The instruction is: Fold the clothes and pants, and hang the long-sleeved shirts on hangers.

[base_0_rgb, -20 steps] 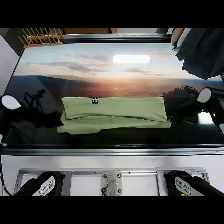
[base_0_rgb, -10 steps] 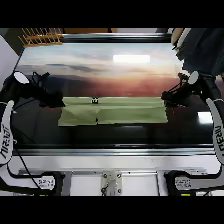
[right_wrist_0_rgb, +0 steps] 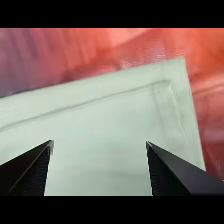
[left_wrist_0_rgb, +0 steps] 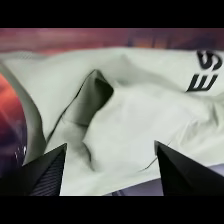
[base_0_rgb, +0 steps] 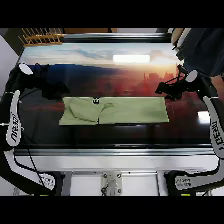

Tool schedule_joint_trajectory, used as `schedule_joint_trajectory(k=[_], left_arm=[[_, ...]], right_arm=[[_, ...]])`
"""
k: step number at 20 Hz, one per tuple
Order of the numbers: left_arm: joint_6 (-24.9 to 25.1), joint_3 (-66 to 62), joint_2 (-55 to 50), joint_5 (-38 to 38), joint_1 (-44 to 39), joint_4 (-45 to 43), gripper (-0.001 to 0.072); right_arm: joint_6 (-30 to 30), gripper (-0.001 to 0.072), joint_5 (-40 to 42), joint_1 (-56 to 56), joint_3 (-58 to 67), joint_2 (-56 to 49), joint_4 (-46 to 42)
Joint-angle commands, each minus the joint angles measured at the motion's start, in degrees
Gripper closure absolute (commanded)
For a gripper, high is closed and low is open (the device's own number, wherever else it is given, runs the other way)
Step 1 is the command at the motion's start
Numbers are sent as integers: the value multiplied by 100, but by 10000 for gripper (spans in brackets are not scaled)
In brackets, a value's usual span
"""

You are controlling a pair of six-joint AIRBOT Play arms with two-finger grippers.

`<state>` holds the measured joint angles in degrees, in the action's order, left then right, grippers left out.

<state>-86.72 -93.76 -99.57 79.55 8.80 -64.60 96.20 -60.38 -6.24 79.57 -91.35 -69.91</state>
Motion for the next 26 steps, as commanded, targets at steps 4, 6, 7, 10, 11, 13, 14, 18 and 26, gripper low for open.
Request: schedule_joint_trajectory(k=[4,6,7,10,11,13,14,18,26], left_arm=[[-133,306,634,-358,-417,9,698],[-133,815,890,-529,-717,22,698],[-136,1064,994,-610,-901,26,698],[-138,1606,1134,-955,-1486,28,698],[-184,1698,1126,-1075,-1696,26,699],[-254,1718,1034,-1123,-2059,31,698],[-282,1659,951,-1123,-2218,31,698],[-334,1040,407,-1062,-2734,31,699],[-487,-164,-636,-1054,-3311,33,698]], right_arm=[[-1399,79,-758,-964,-417,127,358],[-1401,79,-693,-1445,-975,120,369],[-1563,79,-568,-1690,-1294,107,479],[-2260,79,-328,-2173,-1790,-70,1239],[-2422,79,-323,-2190,-1792,-166,1434],[-2743,79,-297,-2116,-1792,-334,1923],[-2905,80,-295,-2024,-1790,-422,2232],[-3200,82,-234,-1504,-1788,-647,2850],[-2977,703,-363,-1329,-1495,-448,1967]])
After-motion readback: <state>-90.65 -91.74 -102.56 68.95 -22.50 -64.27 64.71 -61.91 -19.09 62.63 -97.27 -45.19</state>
